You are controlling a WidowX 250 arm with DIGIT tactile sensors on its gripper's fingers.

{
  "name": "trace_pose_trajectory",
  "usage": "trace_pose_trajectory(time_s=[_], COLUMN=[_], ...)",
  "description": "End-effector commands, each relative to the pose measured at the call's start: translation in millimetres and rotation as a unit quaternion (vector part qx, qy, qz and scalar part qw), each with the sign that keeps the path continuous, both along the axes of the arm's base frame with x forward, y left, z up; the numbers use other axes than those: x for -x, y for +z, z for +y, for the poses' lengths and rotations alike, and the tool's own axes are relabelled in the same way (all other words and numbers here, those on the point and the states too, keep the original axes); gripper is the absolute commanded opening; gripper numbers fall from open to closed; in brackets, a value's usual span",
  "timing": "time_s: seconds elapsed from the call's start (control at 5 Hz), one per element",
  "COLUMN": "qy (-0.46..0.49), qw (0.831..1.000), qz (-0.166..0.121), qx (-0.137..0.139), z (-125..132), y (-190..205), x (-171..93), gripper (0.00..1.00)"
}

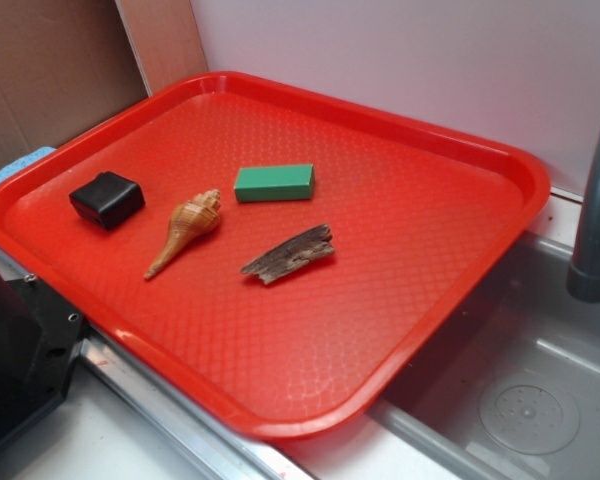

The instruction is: Grab the wood chip.

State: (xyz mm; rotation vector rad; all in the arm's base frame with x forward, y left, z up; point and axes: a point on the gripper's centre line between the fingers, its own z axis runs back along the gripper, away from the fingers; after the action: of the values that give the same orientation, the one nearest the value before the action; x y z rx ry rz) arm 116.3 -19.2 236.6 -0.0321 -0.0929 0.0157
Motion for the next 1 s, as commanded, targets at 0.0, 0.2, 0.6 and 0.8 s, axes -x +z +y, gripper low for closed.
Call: trace_pose_trajectory(time_s=[0.0, 0.2, 0.6, 0.8], qy=[0.000, 0.004, -0.030, -0.059], qw=[1.000, 0.999, 0.995, 0.993], qz=[0.000, -0.034, -0.090, -0.093], qx=[0.000, -0.016, 0.030, 0.042], z=[0.0, -9.0, -30.2, -41.3], y=[0.0, -11.5, -53.7, -74.9], x=[0.0, -8.5, -40.5, -59.9], gripper=[1.00, 1.00, 1.00, 1.00])
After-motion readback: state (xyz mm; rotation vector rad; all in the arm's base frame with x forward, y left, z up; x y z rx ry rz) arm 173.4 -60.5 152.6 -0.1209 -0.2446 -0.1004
